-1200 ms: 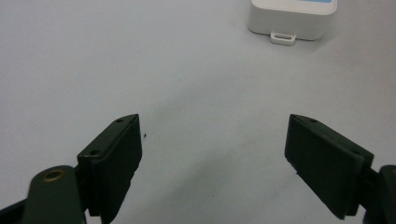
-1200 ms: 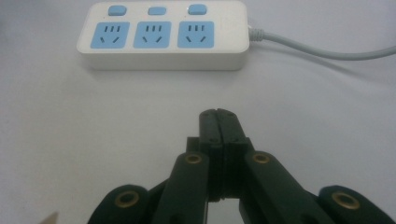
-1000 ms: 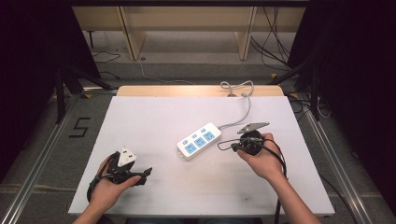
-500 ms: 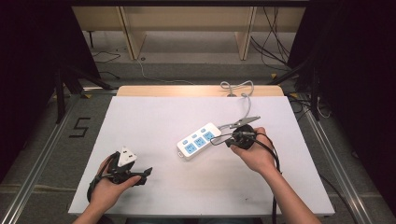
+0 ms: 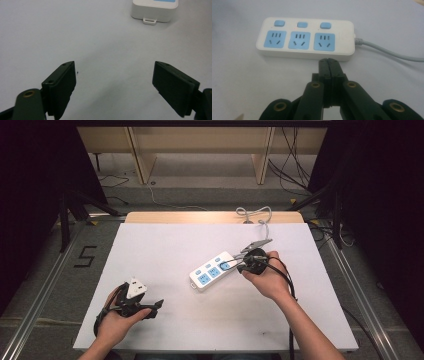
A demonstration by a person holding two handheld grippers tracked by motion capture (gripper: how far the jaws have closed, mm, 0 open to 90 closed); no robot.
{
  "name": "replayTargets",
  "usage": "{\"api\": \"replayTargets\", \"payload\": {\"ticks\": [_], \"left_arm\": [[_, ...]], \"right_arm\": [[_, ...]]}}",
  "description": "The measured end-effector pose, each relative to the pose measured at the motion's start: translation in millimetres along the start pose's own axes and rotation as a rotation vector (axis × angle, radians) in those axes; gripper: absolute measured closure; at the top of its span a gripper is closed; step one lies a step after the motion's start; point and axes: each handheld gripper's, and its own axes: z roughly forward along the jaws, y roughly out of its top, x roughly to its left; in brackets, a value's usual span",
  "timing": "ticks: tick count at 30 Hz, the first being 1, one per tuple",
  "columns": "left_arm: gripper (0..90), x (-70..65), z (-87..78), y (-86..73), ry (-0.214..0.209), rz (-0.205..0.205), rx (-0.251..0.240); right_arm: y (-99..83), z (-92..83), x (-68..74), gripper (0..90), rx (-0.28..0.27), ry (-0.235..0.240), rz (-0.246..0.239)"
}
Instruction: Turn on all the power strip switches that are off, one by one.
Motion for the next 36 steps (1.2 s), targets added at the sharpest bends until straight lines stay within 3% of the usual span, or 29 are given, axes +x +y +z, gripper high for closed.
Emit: {"api": "replayTargets", "payload": {"ticks": [36], "left_arm": [[19.2,-1.8,0.8,1.0,0.000,0.001,-0.005]], "right_arm": [[31.0,15.7,1.2,90.0,0.025,0.008,-0.011]]}}
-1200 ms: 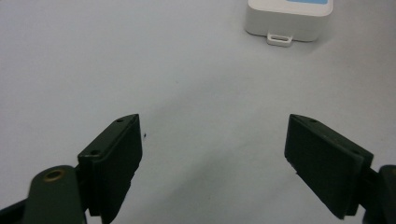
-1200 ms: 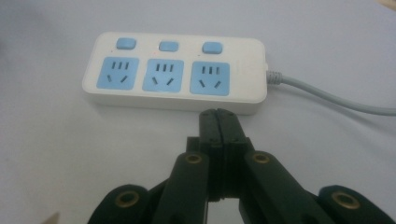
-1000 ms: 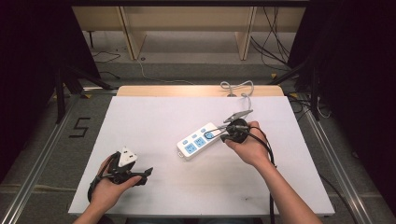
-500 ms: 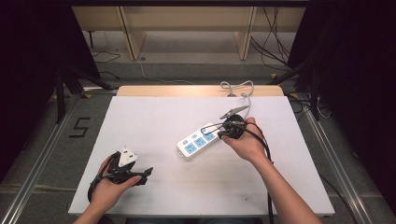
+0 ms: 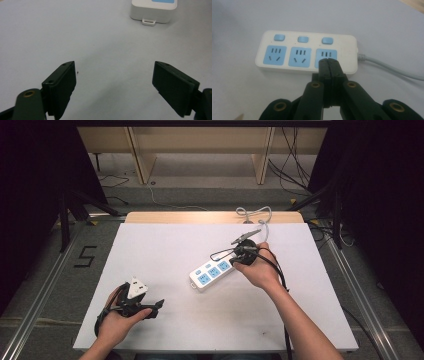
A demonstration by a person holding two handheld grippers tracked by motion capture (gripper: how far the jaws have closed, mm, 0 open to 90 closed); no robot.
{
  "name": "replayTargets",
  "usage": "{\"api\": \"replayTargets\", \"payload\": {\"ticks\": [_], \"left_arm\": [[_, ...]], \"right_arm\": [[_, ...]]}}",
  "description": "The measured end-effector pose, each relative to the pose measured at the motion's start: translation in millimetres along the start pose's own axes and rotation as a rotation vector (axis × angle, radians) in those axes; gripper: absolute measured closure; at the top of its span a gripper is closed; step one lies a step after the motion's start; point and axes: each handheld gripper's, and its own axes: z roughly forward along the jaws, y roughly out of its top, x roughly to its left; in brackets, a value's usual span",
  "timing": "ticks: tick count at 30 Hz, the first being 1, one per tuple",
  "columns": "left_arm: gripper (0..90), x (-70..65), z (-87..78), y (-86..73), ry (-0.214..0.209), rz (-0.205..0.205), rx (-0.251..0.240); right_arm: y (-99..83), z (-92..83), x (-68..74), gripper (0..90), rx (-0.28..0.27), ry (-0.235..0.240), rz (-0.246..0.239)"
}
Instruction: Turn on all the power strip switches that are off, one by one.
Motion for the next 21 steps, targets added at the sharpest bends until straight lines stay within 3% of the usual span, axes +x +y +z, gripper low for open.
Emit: {"api": "replayTargets", "payload": {"ticks": [21], "left_arm": [[19.2,-0.2,-0.1,0.9,-0.003,-0.003,-0.005]], "right_arm": [[21.6,14.6,0.4,90.0,0.031,-0.004,-0.003]]}}
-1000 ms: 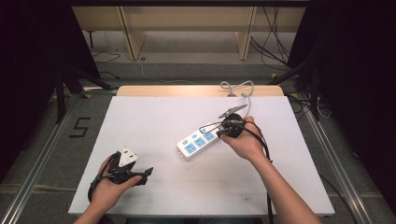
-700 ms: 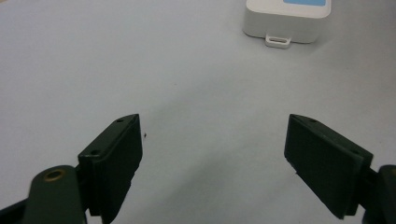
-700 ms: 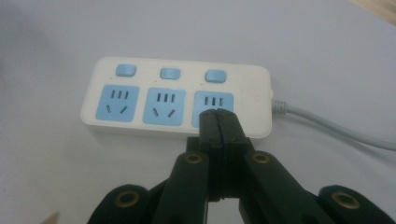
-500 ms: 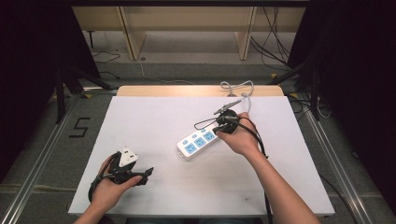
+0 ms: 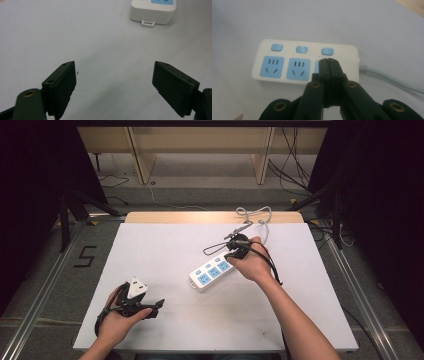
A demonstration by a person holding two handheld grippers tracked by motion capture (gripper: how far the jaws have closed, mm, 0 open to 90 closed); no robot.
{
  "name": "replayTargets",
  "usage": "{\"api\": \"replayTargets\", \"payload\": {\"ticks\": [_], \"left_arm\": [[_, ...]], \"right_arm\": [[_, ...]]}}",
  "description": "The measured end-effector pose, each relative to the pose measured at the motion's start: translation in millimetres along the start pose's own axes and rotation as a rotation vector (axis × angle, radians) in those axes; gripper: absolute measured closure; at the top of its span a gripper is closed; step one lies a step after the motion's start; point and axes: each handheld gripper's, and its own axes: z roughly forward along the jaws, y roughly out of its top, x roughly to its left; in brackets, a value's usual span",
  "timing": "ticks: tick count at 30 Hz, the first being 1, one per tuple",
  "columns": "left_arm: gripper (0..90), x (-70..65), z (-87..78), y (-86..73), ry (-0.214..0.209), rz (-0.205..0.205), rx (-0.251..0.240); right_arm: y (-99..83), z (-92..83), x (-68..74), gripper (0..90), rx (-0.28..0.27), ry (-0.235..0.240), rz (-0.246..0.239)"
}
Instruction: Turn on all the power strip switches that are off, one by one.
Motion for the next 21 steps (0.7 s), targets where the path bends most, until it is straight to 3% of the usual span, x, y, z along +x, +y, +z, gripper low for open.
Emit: {"api": "replayTargets", "payload": {"ticks": [21], "left_arm": [[19.3,0.7,-0.4,0.1,0.000,0.003,0.001]], "right_arm": [[16.4,17.9,0.3,90.0,0.036,0.002,-0.011]]}}
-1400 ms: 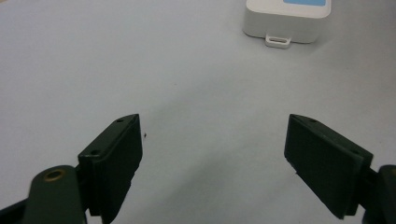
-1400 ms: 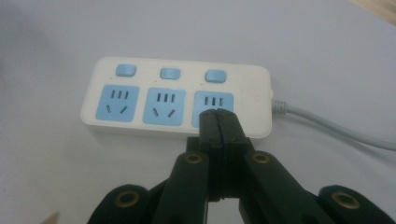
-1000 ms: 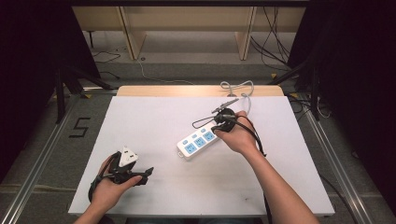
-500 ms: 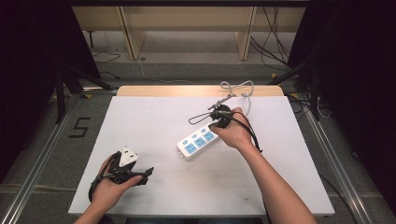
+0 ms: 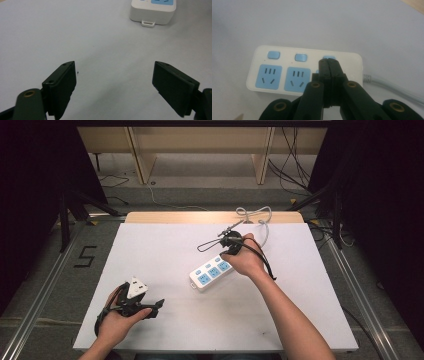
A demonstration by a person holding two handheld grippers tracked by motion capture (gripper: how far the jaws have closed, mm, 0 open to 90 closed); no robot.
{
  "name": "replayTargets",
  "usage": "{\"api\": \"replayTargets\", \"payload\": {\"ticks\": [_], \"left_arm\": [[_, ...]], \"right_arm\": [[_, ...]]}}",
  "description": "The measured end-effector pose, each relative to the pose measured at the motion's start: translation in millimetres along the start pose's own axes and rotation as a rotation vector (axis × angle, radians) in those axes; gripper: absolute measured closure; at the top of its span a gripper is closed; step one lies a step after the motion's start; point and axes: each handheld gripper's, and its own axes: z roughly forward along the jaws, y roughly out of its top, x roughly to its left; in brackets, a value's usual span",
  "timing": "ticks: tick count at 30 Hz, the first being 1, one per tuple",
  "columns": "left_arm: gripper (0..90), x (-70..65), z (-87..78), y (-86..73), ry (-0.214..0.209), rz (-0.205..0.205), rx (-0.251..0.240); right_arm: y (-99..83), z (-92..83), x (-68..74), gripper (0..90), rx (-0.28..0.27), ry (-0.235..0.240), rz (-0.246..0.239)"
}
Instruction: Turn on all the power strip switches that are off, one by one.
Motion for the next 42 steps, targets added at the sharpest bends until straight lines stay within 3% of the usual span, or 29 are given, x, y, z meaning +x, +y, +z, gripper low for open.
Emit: {"api": "replayTargets", "payload": {"ticks": [25,42], "left_arm": [[19.4,-0.1,0.6,0.0,-0.006,-0.006,-0.003],[19.4,-0.2,1.0,0.2,-0.008,-0.004,-0.004]], "right_arm": [[10.8,16.5,-1.5,90.0,0.051,-0.006,0.002],[17.9,36.6,-3.9,90.0,0.086,-0.013,0.008]]}}
